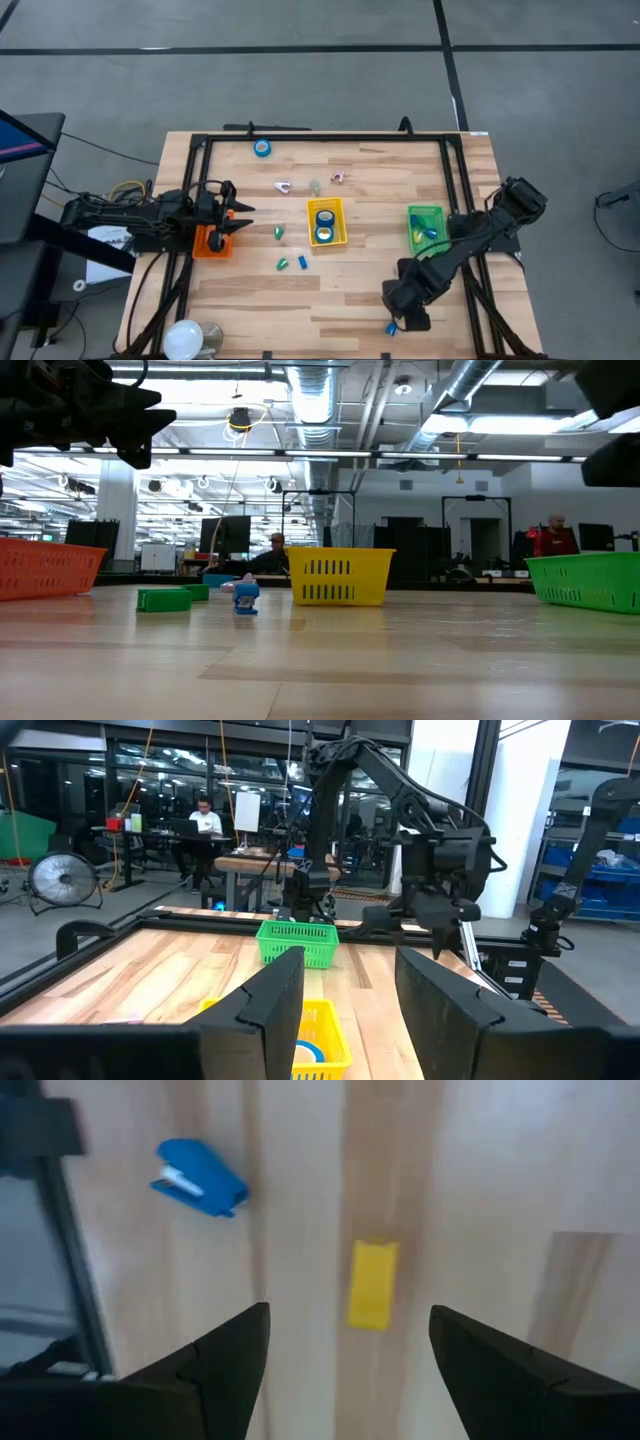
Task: Pick and place Stapler, Stapler remover, tape
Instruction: Put the yellow stapler into the green basket
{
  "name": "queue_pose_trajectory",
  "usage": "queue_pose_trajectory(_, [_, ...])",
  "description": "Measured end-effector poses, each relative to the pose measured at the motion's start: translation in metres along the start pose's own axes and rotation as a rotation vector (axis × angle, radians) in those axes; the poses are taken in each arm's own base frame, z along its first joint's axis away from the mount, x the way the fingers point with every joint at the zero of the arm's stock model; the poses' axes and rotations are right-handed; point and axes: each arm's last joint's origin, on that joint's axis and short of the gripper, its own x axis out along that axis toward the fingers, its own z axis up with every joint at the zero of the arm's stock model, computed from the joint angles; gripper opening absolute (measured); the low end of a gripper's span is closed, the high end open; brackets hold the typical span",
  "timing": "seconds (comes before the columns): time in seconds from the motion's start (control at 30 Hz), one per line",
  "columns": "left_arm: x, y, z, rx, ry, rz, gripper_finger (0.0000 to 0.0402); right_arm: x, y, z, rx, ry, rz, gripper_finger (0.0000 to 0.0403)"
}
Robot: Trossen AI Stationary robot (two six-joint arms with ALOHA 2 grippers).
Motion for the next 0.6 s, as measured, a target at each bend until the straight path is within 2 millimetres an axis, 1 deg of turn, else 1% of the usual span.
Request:
queue_pose_trajectory(0.13, [0.0, 0.0, 0.0, 0.0, 0.0, 0.0, 0.015, 0.003, -0.003, 0.0, 0.011, -0.002, -0.017, 0.0265])
queue_pose_trajectory(0.33, [0.0, 0.0, 0.0, 0.0, 0.0, 0.0, 0.015, 0.015, -0.001, 0.0, -0.022, 0.011, -0.055, 0.0265])
queue_pose_trajectory(0.6, [0.0, 0.0, 0.0, 0.0, 0.0, 0.0, 0.015, 0.029, -0.004, -0.006, -0.024, 0.0, -0.053, 0.0265])
